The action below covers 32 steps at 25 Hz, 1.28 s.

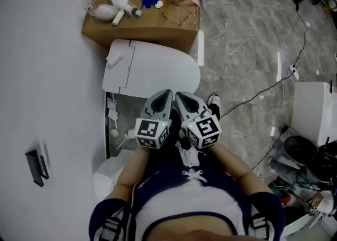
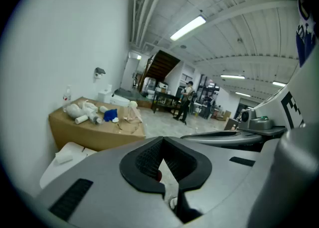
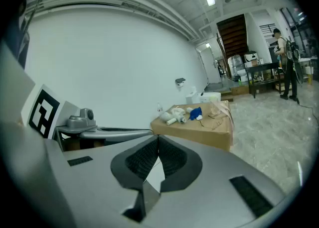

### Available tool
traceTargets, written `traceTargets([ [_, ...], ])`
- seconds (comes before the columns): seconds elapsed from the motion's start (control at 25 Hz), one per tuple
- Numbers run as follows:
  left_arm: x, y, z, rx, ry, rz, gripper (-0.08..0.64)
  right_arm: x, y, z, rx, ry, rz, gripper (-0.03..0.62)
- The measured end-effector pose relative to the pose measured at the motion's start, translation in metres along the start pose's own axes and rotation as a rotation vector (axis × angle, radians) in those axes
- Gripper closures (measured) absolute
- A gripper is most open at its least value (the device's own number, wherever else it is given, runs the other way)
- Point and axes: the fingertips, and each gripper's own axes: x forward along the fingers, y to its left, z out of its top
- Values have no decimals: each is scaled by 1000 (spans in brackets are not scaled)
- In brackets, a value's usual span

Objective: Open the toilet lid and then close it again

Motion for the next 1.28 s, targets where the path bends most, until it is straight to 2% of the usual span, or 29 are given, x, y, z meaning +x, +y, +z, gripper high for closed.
traceTargets([
  [0.24,19,-17,-16,-9,41,-14,554,-3,-28,-25,77,72,7,584],
  [0.48,35,-14,-40,-27,124,-24,554,7,-51,-49,172,101,18,584],
  [0.76,73,-7,-73,-40,233,-56,554,37,-96,-117,328,233,12,581],
  [1.08,127,-6,-107,-22,347,-99,554,59,-160,-182,528,292,-48,581],
  [1.28,155,-11,-129,-26,410,-142,554,64,-199,-221,670,311,-123,580],
])
